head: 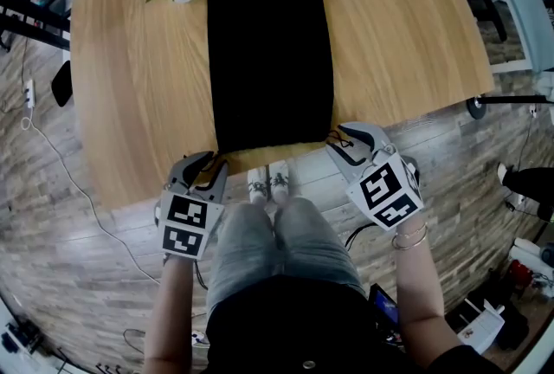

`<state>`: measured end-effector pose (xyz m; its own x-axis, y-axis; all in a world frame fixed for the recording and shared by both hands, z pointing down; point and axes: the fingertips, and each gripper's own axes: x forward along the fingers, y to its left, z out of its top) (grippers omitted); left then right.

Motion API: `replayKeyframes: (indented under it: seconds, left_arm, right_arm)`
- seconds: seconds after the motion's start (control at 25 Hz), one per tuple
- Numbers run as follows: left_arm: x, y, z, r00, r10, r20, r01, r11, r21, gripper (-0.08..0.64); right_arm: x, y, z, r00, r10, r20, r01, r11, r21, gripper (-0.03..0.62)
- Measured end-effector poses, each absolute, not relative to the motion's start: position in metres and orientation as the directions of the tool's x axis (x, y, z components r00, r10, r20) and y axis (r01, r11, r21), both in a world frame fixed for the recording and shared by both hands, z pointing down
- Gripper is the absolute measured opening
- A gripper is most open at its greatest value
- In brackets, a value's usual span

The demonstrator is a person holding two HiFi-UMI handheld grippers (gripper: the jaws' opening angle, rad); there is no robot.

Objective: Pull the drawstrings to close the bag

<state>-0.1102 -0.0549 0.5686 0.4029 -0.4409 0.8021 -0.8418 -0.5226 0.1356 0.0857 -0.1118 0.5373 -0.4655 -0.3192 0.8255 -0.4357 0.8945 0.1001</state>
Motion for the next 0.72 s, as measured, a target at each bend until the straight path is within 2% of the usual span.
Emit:
replayKeyframes:
  seconds: [0.12, 0.24, 0.72]
  left_arm:
    - [-0.109, -0.056, 0.57, 0.405, -0.429, 0.808, -0.831, -0.541, 0.129, 0.106]
    - [-0.108, -0.057, 0.573, 0.405, -0.41, 0.817, -0.814, -0.569, 0.118, 0.063]
    - [-0.109, -0.052, 0.581, 0.389, -0.388, 0.835, -0.798, -0.595, 0.095, 0.057]
  right_arm:
    - [0.083, -0.11, 0.541, -0.448, -0.291, 0.845, -0.384, 0.917, 0.112, 0.133]
    - [0.084, -0.111, 0.545, -0.435, -0.266, 0.86, -0.359, 0.927, 0.106, 0.133]
    - [0.085, -0.111, 0.559, -0.432, -0.158, 0.888, -0.304, 0.952, 0.021, 0.133]
